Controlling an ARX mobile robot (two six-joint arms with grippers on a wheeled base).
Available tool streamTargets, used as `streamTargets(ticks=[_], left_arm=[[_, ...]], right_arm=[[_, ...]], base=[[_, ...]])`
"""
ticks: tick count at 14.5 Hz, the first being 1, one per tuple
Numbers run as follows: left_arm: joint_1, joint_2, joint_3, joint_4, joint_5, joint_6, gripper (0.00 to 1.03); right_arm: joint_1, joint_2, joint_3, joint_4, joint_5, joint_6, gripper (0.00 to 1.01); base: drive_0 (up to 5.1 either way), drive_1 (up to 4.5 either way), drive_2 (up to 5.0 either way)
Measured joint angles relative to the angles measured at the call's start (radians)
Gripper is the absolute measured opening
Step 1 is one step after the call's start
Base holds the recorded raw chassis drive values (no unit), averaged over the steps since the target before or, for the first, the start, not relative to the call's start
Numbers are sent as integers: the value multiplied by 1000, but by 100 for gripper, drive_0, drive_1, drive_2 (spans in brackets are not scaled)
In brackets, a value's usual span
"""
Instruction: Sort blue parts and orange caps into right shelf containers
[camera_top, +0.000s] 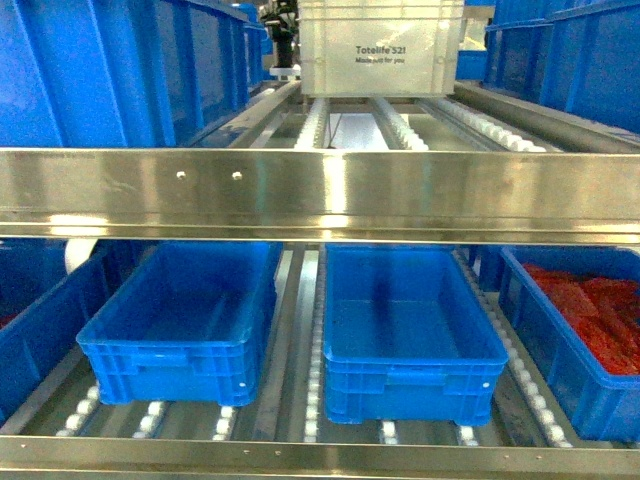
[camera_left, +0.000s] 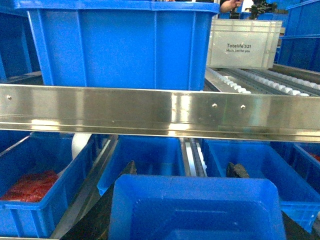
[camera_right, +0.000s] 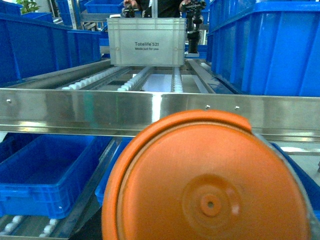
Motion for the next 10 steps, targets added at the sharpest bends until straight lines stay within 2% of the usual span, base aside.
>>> streamTargets(ticks=[4,10], left_arm=[[0,0,0,0,1,0,42],[0,0,0,1,1,0,42]], right_arm=[[0,0,0,0,0,0,46],[0,0,0,0,0,0,46]], base=[[-494,252,252],[0,0,0]])
